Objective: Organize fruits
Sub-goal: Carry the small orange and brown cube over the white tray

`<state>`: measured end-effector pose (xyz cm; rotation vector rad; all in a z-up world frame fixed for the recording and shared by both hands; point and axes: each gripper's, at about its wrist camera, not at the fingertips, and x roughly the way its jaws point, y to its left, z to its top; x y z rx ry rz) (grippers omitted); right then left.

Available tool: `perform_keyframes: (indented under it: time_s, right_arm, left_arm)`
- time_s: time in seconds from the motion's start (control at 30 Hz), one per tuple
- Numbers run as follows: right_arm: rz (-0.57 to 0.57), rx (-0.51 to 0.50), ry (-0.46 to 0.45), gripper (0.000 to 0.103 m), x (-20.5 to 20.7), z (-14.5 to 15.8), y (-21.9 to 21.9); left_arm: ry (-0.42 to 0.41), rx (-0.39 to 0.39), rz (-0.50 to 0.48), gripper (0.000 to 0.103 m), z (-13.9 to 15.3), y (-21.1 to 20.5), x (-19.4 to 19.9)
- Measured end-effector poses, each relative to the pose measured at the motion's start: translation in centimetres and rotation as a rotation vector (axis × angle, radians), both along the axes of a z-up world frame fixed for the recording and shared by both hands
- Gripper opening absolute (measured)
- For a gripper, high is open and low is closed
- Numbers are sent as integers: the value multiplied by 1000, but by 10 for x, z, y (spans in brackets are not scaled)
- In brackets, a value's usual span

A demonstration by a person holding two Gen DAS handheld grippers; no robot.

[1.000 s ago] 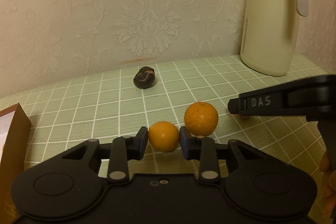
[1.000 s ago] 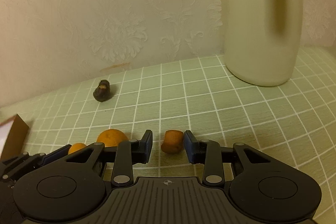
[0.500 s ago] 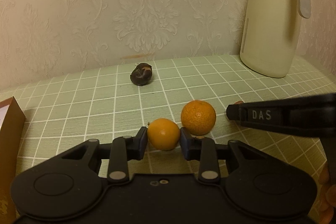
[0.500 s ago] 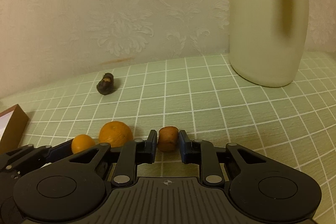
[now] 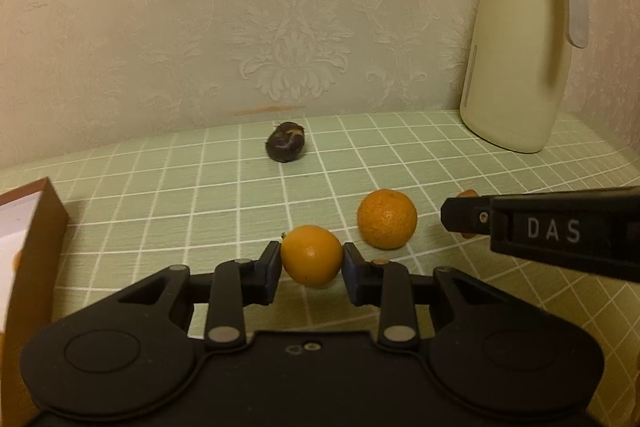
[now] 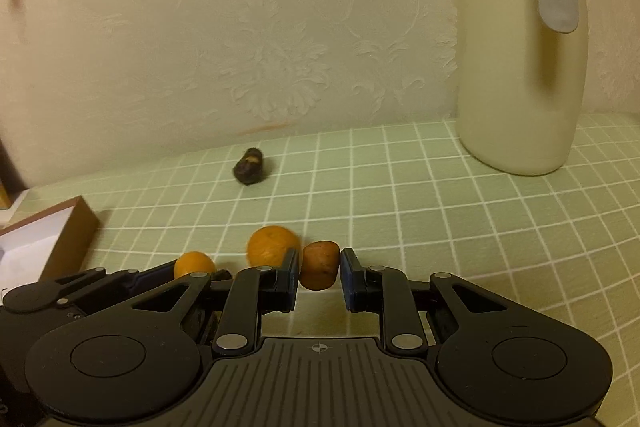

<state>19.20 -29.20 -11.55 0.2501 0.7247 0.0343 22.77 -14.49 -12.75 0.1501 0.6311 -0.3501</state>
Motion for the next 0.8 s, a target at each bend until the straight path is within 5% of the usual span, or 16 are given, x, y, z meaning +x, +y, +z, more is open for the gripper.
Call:
perform_keyframes:
  time_s: [0.8]
  right_arm:
    - [122,31,-41,23,-48,26,66]
  left_arm:
    - [-62,14,52,22,36,61,-56]
